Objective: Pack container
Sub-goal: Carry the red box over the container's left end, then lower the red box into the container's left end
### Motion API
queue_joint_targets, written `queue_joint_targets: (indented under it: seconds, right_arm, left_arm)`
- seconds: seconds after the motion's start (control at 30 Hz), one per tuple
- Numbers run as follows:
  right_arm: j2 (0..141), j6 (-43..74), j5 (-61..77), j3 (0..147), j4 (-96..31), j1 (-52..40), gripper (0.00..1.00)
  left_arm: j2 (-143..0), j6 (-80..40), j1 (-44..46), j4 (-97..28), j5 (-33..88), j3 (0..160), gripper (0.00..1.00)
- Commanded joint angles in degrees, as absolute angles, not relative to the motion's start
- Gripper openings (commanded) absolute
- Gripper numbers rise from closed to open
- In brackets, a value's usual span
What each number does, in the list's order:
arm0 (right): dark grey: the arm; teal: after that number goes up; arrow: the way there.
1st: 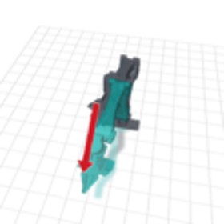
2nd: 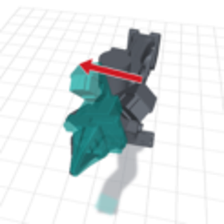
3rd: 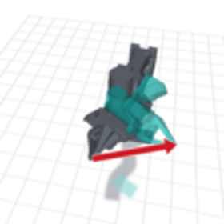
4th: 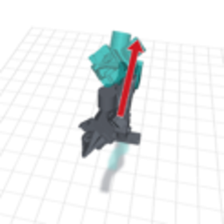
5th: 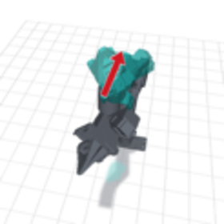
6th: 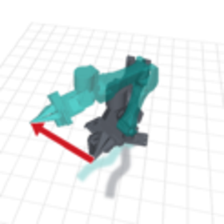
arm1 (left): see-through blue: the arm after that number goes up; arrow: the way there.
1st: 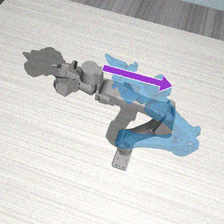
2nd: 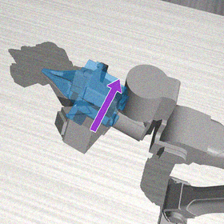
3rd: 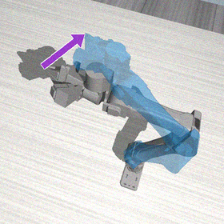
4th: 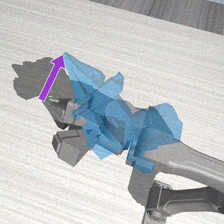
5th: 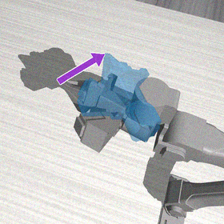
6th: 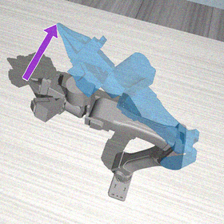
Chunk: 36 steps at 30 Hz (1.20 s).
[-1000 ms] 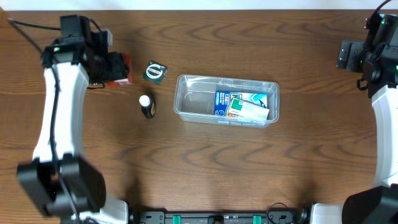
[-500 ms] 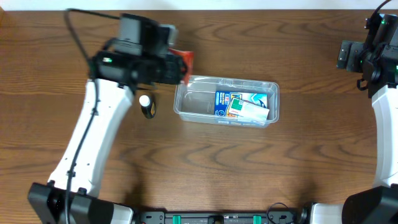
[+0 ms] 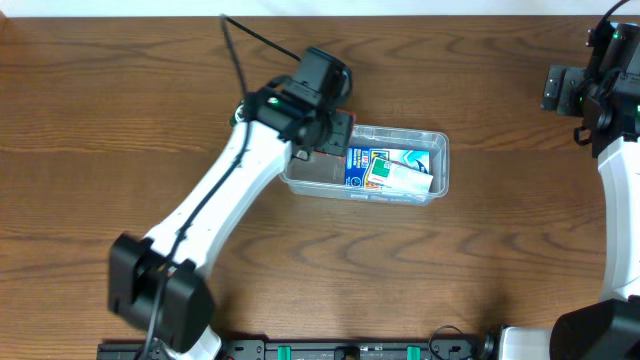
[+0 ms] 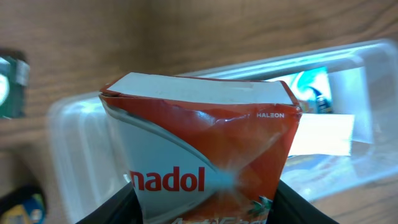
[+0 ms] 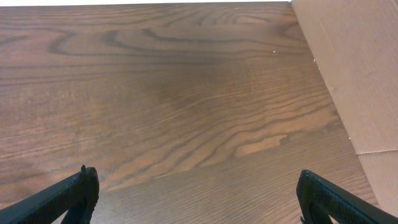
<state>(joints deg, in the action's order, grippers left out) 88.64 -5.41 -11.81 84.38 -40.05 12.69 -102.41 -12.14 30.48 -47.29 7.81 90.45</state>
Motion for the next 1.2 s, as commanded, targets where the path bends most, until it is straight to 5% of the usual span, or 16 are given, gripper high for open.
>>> queue_joint_targets:
  seconds: [0.0, 1.17]
  right_arm:
    - [88.51, -4.75, -12.01, 84.27, -40.12, 13.17, 0.99]
    - [88.51, -4.75, -12.01, 84.25, -40.12, 13.17, 0.99]
  left_arm:
    - [-105.3, -15.0, 31.53, -47.33, 5.93, 91.24, 0.54]
    - [-116.88, -18.79, 32.56, -47.27, 2.28, 89.56, 0.54]
